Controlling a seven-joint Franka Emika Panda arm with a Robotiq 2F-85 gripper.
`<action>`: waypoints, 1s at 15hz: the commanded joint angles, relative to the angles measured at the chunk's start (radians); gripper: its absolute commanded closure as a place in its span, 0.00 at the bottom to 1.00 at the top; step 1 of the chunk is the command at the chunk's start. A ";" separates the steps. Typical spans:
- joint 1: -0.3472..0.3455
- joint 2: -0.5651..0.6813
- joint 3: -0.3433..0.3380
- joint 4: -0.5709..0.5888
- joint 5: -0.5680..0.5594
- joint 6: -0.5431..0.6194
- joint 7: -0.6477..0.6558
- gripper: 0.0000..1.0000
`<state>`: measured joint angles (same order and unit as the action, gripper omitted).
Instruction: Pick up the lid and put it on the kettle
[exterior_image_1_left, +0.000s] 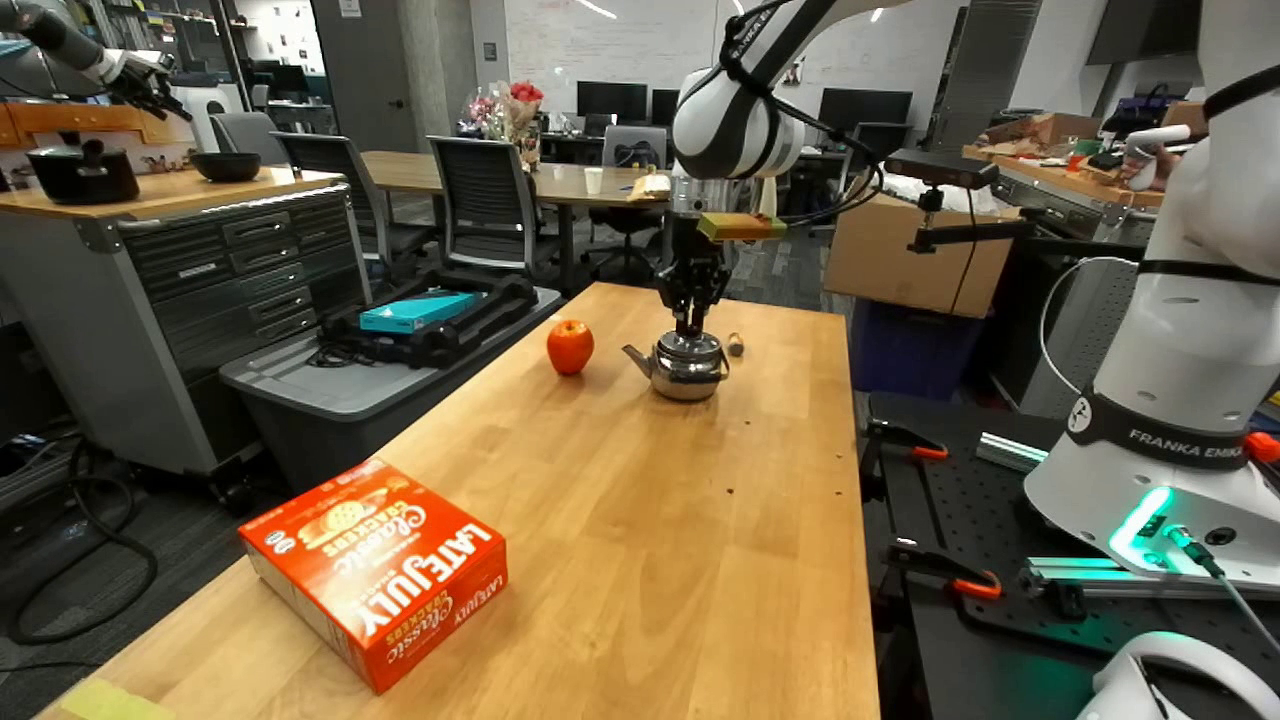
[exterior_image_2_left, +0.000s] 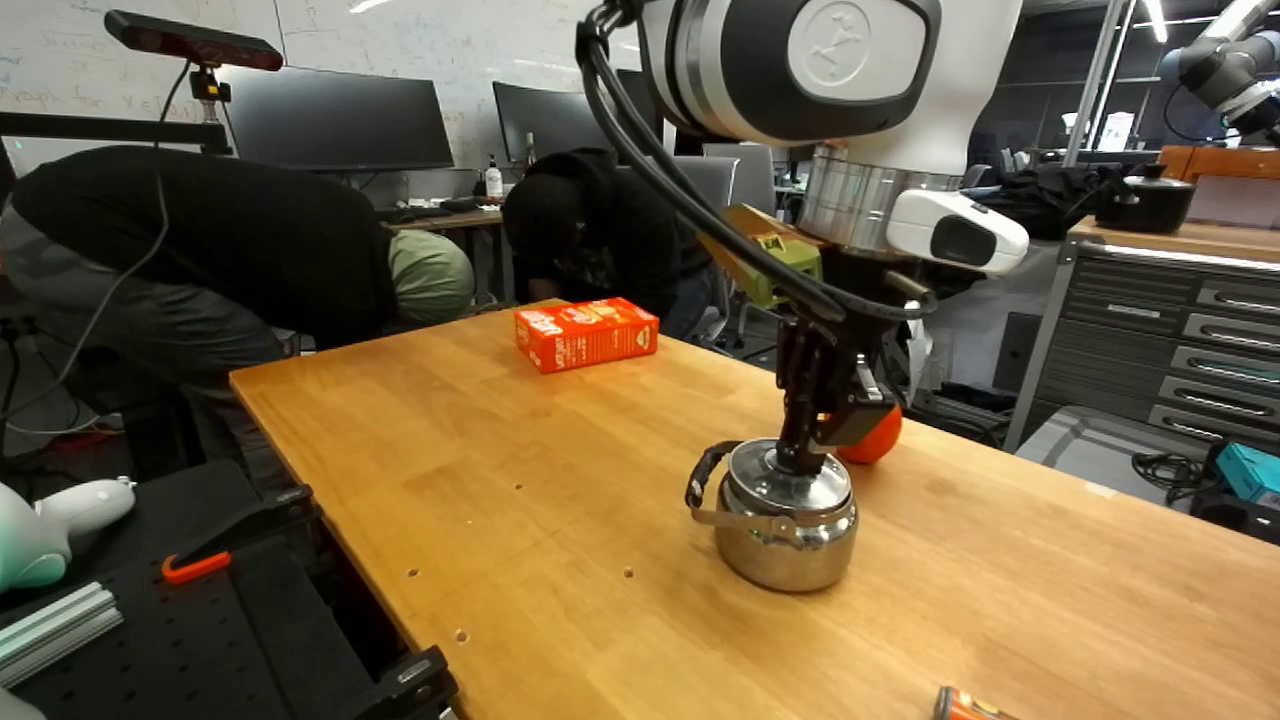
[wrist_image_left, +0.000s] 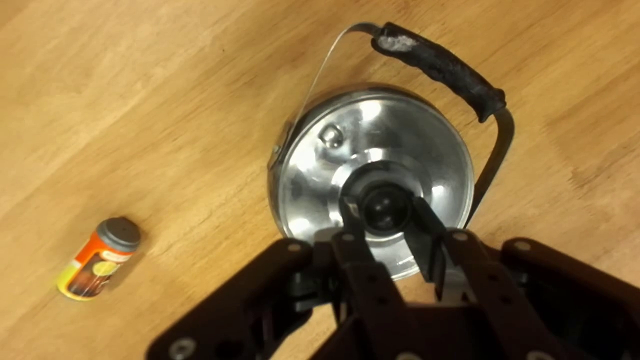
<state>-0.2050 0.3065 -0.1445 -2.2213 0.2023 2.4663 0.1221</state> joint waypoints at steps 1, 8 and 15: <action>-0.010 0.017 0.000 0.021 0.026 0.013 -0.025 0.93; -0.012 0.030 0.000 0.030 0.026 0.030 -0.023 0.93; -0.008 0.035 0.003 0.030 0.020 0.031 -0.021 0.93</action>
<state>-0.2106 0.3187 -0.1450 -2.2092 0.2023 2.4823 0.1221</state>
